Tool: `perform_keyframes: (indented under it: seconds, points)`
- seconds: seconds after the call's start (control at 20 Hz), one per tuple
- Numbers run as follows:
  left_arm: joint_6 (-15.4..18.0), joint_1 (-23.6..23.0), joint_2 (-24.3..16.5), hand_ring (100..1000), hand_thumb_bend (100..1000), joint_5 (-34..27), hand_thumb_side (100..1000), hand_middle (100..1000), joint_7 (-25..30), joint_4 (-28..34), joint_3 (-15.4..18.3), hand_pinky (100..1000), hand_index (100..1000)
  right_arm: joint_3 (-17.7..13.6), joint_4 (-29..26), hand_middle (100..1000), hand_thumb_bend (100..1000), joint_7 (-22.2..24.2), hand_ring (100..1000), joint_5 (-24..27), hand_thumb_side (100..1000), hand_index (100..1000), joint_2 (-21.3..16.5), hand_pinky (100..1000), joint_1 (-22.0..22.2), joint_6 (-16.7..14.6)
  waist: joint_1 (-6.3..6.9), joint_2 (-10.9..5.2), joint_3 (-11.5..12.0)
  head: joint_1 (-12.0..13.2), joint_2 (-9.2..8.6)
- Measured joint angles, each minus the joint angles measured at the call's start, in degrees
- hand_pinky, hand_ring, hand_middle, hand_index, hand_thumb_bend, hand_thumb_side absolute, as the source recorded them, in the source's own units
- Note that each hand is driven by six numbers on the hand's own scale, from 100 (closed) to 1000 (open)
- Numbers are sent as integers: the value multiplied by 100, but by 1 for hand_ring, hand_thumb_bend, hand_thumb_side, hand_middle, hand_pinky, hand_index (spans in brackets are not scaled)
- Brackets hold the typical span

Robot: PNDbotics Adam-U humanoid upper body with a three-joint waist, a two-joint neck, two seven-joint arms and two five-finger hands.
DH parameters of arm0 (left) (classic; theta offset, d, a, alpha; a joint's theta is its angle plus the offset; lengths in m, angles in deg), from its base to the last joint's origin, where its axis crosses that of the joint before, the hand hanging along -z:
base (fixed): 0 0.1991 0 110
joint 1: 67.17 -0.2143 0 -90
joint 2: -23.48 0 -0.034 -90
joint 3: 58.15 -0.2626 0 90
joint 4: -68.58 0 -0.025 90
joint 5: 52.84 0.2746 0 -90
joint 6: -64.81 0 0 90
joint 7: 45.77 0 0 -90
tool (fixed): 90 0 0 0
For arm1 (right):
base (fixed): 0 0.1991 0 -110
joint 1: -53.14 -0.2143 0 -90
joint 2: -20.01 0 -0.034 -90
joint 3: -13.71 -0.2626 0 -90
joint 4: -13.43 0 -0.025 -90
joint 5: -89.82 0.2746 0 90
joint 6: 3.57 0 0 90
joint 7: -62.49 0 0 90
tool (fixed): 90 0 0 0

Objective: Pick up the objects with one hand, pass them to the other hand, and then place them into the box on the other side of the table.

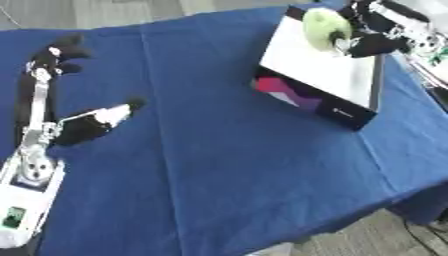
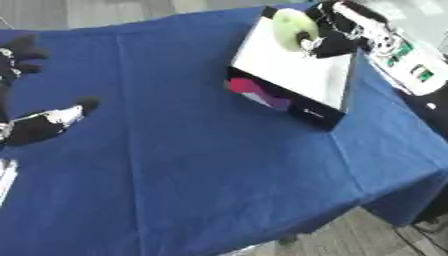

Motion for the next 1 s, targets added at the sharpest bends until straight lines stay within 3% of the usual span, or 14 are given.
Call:
perform_keyframes:
  seconds: [0.25, 0.5, 0.6, 0.75, 1.0]
  points:
    - [-4, 0, 0, 790, 787, -26, 300, 643, -11, 30, 1, 739, 859, -24, 247, 756, 100, -40, 813, -163, 121, 775, 0, 903, 130, -105, 0, 1, 13, -211, -47]
    - [-5, -1, -1, 791, 788, -41, 304, 644, -20, 33, 2, 738, 859, -53, 391, 989, 100, 128, 944, -383, 101, 970, 0, 952, 190, -253, 31, 1, 22, -247, -77]
    - [-7, -3, -1, 791, 789, -43, 304, 644, -22, 33, 2, 738, 859, -82, 422, 1000, 100, 173, 989, -497, 135, 1000, 0, 967, 192, -323, 31, 1, 22, -238, -92]
    - [-8, -7, -1, 791, 791, -43, 304, 644, -23, 33, 2, 739, 858, -126, 454, 1000, 100, 136, 1000, -675, 280, 1000, 0, 977, 194, -394, 31, 1, 17, -232, -93]
    - [-10, -11, -1, 792, 792, -43, 303, 644, -25, 33, 3, 739, 857, -184, 494, 1000, 100, -139, 1000, -946, 278, 1000, 0, 983, 222, -415, 31, 1, 10, -221, -93]
